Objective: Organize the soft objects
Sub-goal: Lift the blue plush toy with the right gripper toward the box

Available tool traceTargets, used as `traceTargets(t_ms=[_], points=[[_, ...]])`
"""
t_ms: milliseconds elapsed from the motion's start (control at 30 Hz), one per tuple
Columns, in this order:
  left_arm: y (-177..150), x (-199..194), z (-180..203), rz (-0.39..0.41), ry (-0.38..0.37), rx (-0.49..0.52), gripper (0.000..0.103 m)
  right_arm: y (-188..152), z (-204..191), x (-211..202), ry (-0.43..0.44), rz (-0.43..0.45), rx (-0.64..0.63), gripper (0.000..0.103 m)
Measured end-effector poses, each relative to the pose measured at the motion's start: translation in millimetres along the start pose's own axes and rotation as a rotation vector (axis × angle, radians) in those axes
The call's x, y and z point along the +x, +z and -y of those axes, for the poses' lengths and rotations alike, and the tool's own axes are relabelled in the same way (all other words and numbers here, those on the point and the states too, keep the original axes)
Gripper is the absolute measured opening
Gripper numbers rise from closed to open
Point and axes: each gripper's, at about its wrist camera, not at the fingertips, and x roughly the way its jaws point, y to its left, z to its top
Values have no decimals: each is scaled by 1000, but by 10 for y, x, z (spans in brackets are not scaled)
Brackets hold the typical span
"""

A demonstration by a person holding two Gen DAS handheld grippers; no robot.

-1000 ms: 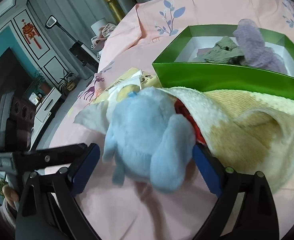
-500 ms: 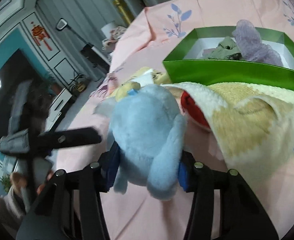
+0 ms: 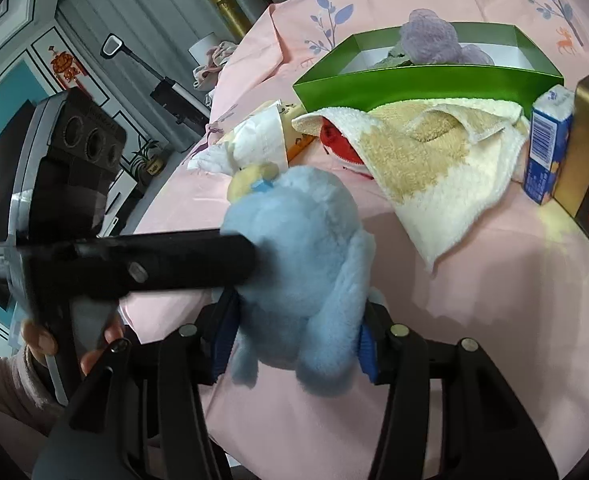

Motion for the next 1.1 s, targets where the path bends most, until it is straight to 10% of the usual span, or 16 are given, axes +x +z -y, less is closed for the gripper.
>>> traceTargets(t_ms=[133,367,1100], points=[[-43,44,75,-1,20,7,99,-14,-12,4,-1,1,-16,51],[-59,58,122,-11,16,3,67,-19,12,7,5,16,-11,51],[153,-162,396,58,41,72,66,192,-94,-194,-7,117,-83,50]])
